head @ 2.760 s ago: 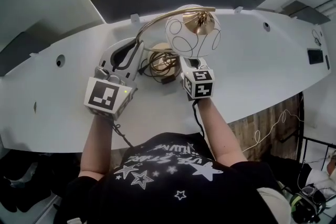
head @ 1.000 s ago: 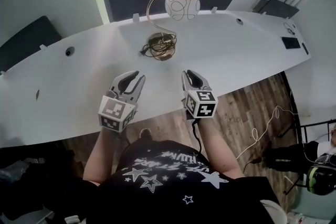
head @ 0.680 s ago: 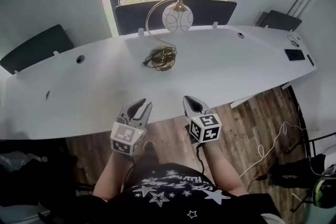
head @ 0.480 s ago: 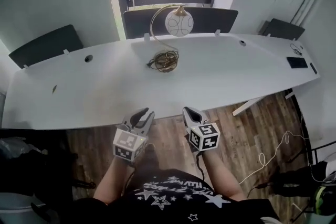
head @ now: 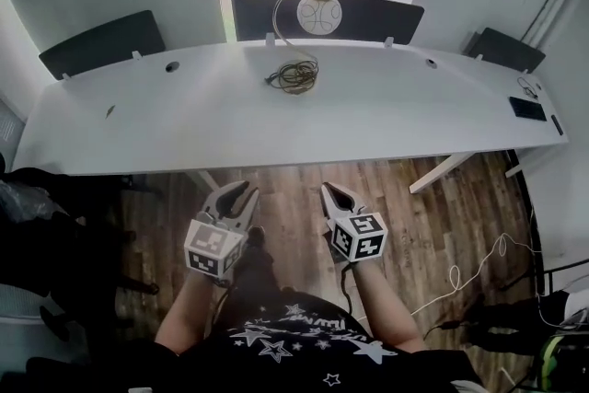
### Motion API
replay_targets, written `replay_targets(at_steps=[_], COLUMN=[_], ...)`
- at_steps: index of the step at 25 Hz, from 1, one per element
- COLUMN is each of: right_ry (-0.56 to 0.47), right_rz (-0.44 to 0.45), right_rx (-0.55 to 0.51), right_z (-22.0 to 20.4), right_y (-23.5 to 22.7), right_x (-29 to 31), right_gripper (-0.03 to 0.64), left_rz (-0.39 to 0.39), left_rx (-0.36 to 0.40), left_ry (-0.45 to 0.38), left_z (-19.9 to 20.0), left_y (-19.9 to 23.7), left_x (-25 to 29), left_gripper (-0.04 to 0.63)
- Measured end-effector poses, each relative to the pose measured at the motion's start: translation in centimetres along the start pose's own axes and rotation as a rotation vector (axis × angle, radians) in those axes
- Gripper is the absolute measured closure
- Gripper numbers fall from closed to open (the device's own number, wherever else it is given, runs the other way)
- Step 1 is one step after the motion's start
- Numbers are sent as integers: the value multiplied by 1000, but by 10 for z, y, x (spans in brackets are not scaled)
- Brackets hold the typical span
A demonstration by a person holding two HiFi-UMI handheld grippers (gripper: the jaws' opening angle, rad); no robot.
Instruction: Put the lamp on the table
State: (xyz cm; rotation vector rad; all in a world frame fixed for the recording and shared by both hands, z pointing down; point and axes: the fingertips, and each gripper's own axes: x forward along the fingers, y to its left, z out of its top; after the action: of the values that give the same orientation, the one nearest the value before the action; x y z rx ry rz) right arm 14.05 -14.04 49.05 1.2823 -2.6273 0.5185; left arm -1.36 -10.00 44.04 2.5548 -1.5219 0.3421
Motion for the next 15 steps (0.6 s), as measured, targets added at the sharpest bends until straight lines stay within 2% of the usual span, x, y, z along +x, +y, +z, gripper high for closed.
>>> replay_targets(at_steps=[2, 5, 10, 15], right_ry=[-5, -17, -26, -16], right_rz=[9, 24, 34, 33], right_rx=[0, -7, -15, -60], right_z=[-1, 1, 7, 14], right_y=[5, 11, 16, 31], right_x=[-5, -7, -1, 6], right_gripper=[615, 615, 615, 617], left_rz=[33, 64, 76, 92], left_rx=[-16, 5, 35, 31], left_ry=[-10, -20, -40, -103], left_z=[7, 13, 20, 32], left_y=[0, 3, 8, 15], left_x=[-12, -21, -16, -16], left_gripper=[511, 511, 511, 511])
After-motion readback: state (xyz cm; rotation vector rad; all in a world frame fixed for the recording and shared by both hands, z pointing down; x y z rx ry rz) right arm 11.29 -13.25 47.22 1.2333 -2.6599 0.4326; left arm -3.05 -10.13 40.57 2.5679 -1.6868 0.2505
